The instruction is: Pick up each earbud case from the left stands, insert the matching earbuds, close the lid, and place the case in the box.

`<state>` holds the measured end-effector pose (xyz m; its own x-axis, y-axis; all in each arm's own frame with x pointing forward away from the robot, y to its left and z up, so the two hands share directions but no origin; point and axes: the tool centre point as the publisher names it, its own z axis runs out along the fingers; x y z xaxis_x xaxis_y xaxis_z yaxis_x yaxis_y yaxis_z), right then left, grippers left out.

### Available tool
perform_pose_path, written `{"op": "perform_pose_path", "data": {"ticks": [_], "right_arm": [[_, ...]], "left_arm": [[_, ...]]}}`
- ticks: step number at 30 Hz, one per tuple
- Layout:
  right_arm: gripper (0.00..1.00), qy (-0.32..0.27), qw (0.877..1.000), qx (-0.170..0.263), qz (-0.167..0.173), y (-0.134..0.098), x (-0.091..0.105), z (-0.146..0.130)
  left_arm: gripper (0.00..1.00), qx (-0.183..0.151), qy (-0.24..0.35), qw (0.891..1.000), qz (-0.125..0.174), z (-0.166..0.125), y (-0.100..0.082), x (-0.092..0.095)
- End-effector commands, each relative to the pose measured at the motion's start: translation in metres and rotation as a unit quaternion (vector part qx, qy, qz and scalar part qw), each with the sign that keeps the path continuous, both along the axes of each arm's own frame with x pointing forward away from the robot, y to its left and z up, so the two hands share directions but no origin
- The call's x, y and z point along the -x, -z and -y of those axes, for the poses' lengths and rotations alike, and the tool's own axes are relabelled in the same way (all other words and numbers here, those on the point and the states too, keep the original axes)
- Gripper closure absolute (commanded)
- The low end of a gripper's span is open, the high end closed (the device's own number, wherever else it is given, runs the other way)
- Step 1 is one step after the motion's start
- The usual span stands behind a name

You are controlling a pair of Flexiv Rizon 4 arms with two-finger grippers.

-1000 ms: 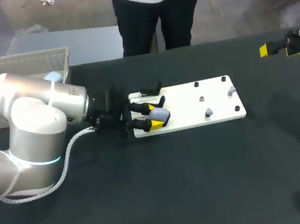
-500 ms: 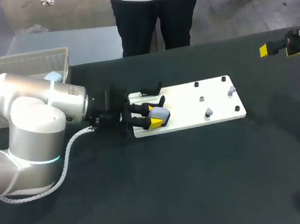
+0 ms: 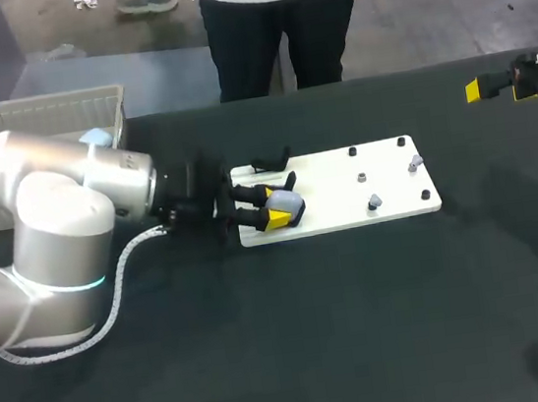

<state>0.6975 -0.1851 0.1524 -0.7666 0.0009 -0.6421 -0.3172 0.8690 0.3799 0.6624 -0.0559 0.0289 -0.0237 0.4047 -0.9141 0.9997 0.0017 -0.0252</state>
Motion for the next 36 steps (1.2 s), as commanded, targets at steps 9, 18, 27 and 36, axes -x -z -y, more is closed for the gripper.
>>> {"op": "perform_pose_path", "data": {"ticks": [9, 18, 27, 36], "right_arm": [[0.0, -0.001, 1.0, -0.001, 0.0, 0.001, -0.001, 0.0], [0.0, -0.026, 1.0, 0.015, -0.001, 0.004, 0.008, -0.029], [0.0, -0.089, 0.996, 0.013, 0.001, 0.007, 0.027, -0.086], [0.0, -0.128, 0.992, 0.014, 0.0, 0.01, 0.041, -0.119]], "left_arm": [[1.0, 0.008, -0.012, 1.0, 0.006, -0.007, -0.045, 0.011], [1.0, 0.005, -0.034, 0.999, -0.006, 0.006, -0.063, 0.005], [1.0, 0.004, -0.042, 0.999, -0.008, 0.033, -0.071, -0.016], [1.0, 0.01, -0.038, 0.999, 0.003, 0.058, -0.079, -0.026]]}}
